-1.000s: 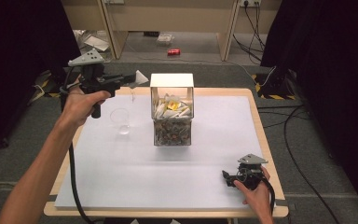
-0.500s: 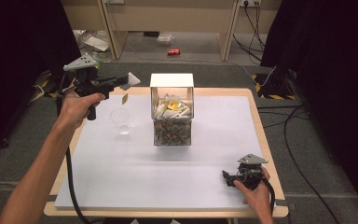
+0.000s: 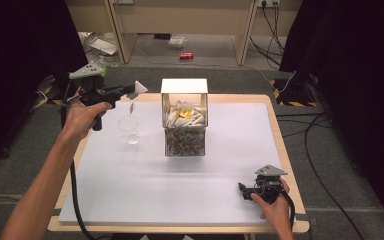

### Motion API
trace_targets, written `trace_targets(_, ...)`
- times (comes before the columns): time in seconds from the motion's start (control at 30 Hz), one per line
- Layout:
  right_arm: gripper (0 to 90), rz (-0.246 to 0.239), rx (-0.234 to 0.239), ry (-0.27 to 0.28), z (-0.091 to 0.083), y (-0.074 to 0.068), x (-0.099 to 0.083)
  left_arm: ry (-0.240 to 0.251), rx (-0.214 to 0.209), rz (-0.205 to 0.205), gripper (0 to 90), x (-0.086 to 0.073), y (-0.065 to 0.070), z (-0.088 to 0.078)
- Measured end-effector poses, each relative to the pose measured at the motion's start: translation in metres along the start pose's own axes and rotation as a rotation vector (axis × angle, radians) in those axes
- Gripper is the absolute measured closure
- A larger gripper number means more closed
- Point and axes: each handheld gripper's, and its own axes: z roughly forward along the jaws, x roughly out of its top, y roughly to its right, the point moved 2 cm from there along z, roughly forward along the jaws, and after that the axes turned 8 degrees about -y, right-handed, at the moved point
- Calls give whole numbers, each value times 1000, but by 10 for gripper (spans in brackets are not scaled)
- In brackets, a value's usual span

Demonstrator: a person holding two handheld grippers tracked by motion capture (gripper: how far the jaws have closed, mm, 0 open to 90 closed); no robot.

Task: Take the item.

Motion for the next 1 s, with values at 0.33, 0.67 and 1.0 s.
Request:
trace_targets(0.33,69,0,0,-1,0,0,0,8,41,-21,892,-15,-16,7)
trace_targets(0.67,69,0,0,-1,0,0,0,1,72,-47,891,-33,-31,14)
trace_targets(1.0,69,-1,1,0,0,0,0,-10,96,-72,891,-53,-46,22)
